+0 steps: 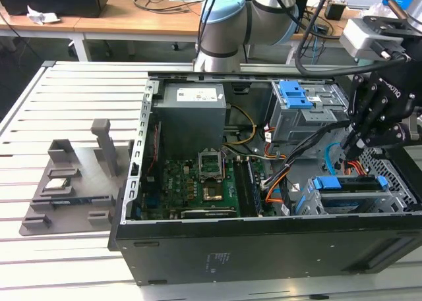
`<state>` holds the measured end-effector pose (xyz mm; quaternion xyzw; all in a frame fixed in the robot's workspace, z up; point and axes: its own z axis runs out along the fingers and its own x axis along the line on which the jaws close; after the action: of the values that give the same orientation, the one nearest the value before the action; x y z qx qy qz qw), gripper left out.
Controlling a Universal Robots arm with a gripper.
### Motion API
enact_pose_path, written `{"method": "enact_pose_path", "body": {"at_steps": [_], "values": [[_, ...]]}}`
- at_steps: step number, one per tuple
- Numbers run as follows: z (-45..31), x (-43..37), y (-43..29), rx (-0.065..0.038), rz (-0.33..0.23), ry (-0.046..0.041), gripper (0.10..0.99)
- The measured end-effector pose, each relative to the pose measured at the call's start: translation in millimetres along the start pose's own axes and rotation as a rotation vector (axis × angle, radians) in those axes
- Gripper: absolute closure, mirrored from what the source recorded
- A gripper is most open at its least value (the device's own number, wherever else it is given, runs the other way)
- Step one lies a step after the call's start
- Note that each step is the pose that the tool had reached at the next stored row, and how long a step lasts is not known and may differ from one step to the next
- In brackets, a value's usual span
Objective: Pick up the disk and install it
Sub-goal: 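Insert the second disk wire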
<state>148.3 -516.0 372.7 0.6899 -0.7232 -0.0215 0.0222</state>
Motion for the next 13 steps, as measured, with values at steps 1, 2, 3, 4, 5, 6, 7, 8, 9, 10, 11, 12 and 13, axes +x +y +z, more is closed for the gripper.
{"method": "enact_pose_path", "body": {"at_steps": [1, 2, 3, 4, 5, 6, 7, 8, 9, 10, 11, 12, 13], "values": [[0.0, 0.0, 0.0, 0.0, 0.0, -0.0001, 0.925], [0.0, 0.0, 0.0, 0.0, 0.0, 0.0, 0.925], [0.0, 1.0, -0.1, 0.0, 0.0, 0.0015, 0.925], [0.1, 3.8, -0.2, 0.0, 0.0, 0.0048, 0.925], [0.2, 6.0, -0.3, 0.0, 0.0, 0.0064, 0.925], [2.0, 12.1, -0.7, 0.0, 0.0, 0.0069, 0.925], [6.2, 16.7, -1.2, 0.0, -0.001, 0.0069, 0.925], [8.1, 18.0, -1.4, 0.0, -0.001, 0.0067, 0.925], [10.1, 19.0, -1.5, 0.0, -0.002, 0.0067, 0.925], [12.8, 19.5, -1.8, 0.0, -0.004, 0.0071, 0.925], [14.5, 19.5, -2.3, 0.0, -0.005, 0.0071, 0.925], [15.7, 19.5, -2.8, 0.0, -0.006, 0.0073, 0.925], [17.0, 19.5, -3.7, 0.0, -0.007, 0.0076, 0.925]]}}
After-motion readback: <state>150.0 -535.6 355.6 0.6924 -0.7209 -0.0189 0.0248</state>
